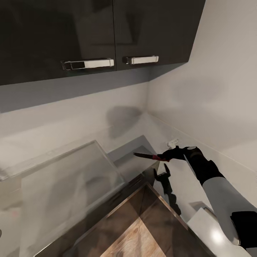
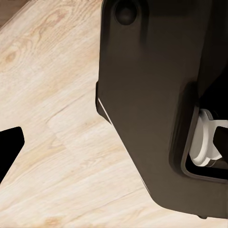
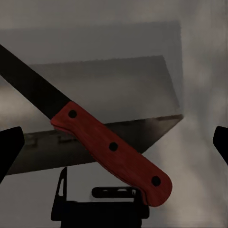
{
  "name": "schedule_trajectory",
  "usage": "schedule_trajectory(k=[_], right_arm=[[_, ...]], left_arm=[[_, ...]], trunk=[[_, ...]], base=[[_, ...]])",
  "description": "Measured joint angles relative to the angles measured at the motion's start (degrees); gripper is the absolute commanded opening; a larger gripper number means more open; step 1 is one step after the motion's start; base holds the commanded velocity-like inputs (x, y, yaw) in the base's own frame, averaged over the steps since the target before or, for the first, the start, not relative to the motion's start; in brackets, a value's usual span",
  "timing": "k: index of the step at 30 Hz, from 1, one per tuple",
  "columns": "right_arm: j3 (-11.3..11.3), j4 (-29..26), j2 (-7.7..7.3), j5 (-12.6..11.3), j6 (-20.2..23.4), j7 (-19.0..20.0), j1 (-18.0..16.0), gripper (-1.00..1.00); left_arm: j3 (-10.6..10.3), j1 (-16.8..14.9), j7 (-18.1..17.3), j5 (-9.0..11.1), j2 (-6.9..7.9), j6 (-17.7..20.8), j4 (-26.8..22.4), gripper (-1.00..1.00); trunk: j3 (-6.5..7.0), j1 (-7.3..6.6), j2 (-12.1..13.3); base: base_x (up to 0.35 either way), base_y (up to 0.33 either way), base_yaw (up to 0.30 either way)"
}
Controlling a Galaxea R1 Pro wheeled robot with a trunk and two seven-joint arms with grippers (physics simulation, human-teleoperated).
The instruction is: In the kitchen, take the Vidalia onion out of the sink, dice it on the chopping board with the paring knife, put the diced onion into the bowl on the countertop, then place both the paring knife and the chopping board into the sink.
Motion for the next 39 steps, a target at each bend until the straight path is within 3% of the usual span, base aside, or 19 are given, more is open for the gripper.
schedule_trajectory(k=[39], right_arm=[[-0.06,1.73,0.26,-0.09,-0.17,-0.02,0.0,1.0]], left_arm=[[0.08,-0.01,0.14,-0.08,0.16,0.0,0.02,1.0]], trunk=[[-3.49,0.0,0.0]], base=[[0.015,0.0,0.0]])
